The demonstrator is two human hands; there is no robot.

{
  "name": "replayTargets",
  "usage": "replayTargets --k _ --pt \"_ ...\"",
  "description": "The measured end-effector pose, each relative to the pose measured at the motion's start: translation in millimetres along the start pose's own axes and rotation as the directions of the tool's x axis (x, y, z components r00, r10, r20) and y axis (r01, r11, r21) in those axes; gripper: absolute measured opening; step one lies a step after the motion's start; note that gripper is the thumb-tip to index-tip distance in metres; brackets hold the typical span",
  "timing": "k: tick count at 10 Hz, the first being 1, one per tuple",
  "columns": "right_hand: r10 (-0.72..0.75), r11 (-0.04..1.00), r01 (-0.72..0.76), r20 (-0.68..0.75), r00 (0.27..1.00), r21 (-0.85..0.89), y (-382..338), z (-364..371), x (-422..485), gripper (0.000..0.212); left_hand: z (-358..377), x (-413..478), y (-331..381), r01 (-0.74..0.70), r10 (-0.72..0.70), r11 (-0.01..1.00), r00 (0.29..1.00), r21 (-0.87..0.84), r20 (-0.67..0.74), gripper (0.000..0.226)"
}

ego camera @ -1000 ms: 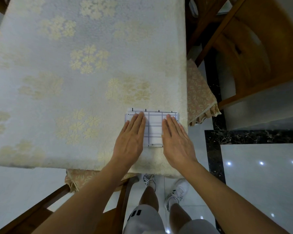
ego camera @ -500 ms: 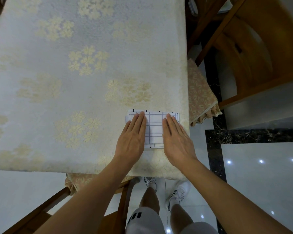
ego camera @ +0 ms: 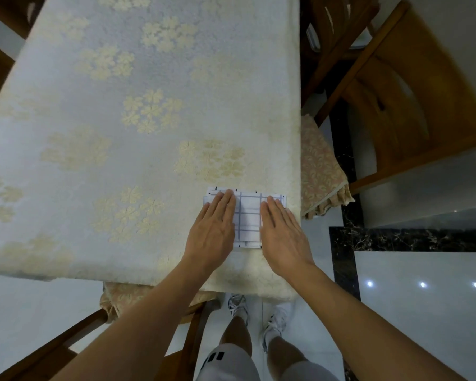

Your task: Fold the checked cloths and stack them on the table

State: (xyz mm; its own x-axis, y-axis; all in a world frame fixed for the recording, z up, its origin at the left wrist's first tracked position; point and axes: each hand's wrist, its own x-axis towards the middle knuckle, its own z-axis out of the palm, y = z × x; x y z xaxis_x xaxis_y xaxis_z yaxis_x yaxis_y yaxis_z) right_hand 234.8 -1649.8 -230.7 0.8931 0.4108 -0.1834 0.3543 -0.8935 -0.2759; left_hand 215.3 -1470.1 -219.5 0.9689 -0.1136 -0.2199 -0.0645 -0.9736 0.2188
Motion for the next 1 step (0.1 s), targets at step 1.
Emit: replayTargets --k 1 --pt "-0.031 0.999 0.029 -0.047 0.998 -0.040 8.3 -13.0 -2.4 0.061 -17.7 -2.4 10.9 0.037 -0.037 0.999 0.999 -0.007 -0.039 0.060"
